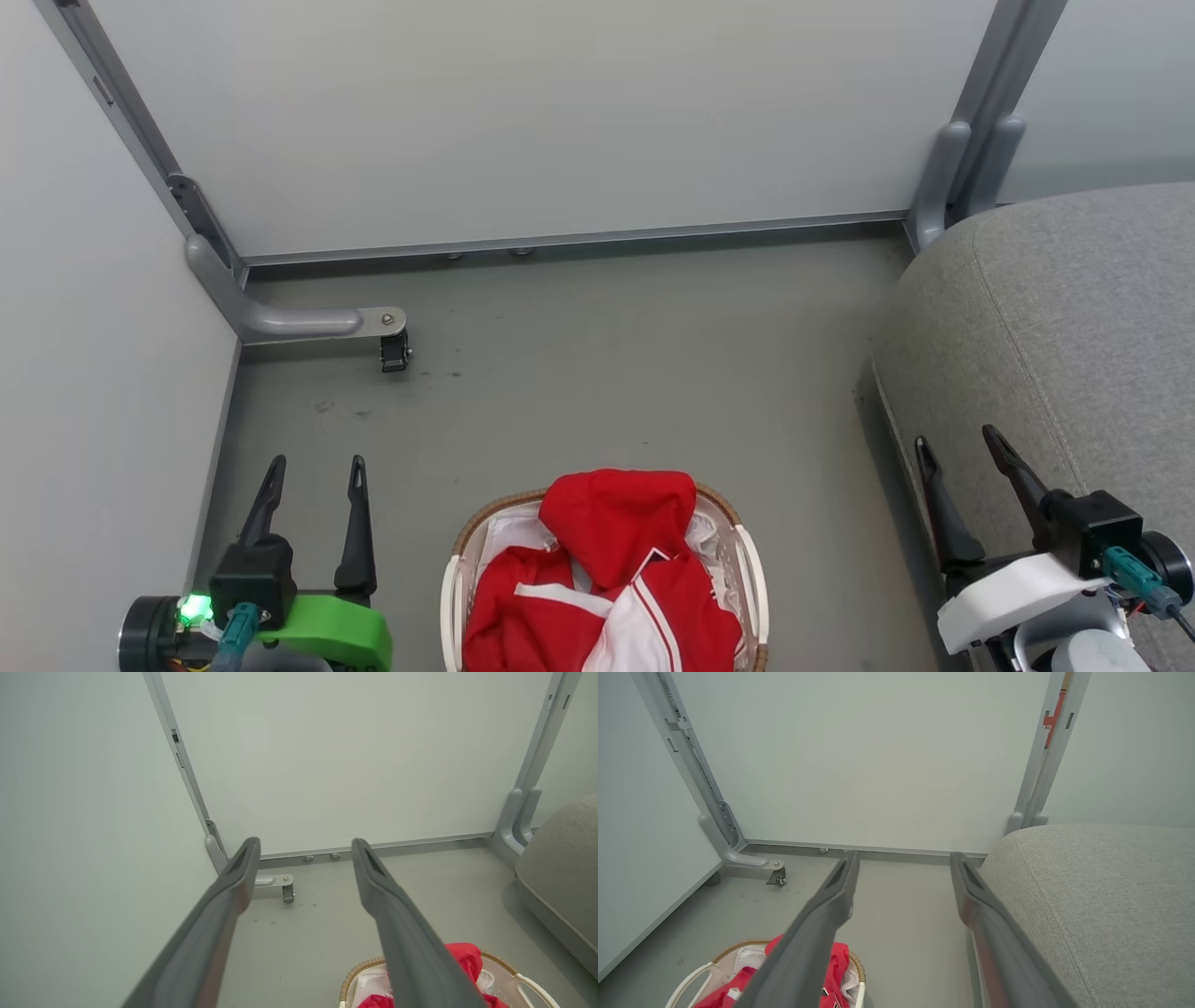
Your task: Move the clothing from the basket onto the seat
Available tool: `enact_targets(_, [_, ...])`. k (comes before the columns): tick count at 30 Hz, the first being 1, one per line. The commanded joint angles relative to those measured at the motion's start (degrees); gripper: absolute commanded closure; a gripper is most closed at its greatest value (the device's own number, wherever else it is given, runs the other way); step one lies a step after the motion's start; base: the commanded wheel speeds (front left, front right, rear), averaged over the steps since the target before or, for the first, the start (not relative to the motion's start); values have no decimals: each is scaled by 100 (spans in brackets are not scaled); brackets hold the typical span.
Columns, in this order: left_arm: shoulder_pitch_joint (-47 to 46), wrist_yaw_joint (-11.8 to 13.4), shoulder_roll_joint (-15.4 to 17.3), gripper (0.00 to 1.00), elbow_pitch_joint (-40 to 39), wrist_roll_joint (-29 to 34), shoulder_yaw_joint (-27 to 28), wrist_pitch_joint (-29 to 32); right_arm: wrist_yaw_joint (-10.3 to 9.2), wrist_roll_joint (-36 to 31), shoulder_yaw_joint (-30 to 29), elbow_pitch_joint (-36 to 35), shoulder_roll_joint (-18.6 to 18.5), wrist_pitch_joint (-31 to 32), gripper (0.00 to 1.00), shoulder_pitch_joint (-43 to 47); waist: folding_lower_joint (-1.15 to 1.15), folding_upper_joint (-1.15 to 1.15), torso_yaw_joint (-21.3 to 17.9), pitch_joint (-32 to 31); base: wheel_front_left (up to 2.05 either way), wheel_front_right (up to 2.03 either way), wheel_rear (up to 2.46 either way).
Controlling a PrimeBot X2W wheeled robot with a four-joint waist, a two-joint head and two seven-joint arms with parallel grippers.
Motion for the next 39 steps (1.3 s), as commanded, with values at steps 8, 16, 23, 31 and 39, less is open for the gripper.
enact_targets(8, [-301, -148, -86, 0, 217, -10, -137, -14, -1, 62, 13, -194, -29, -28, 0, -296, 0, 0, -180, 646, 0, 0, 0])
enact_targets(16, [-867, -251, -119, 0, 698, -165, -458, -14, -1, 225, 195, -349, -47, -28, 0, -764, 0, 0, -526, 1513, 0, 0, 0])
enact_targets(23, [-1404, -348, -113, 0, 1422, 16, -892, -14, -1, 329, 471, -549, -20, -28, 0, -1146, 0, 0, -845, 2213, 0, 0, 0])
enact_targets(31, [-2172, -409, -91, 0, 2574, 251, -1329, -15, -1, 419, 688, -793, 104, -28, 0, -1497, 0, 0, -1113, 2979, 0, 0, 0])
enact_targets(39, [-3036, -430, -90, 0, 4044, 511, -1809, -14, -1, 450, 890, -855, 164, -28, 0, -1722, 0, 0, -1239, 3577, 0, 0, 0])
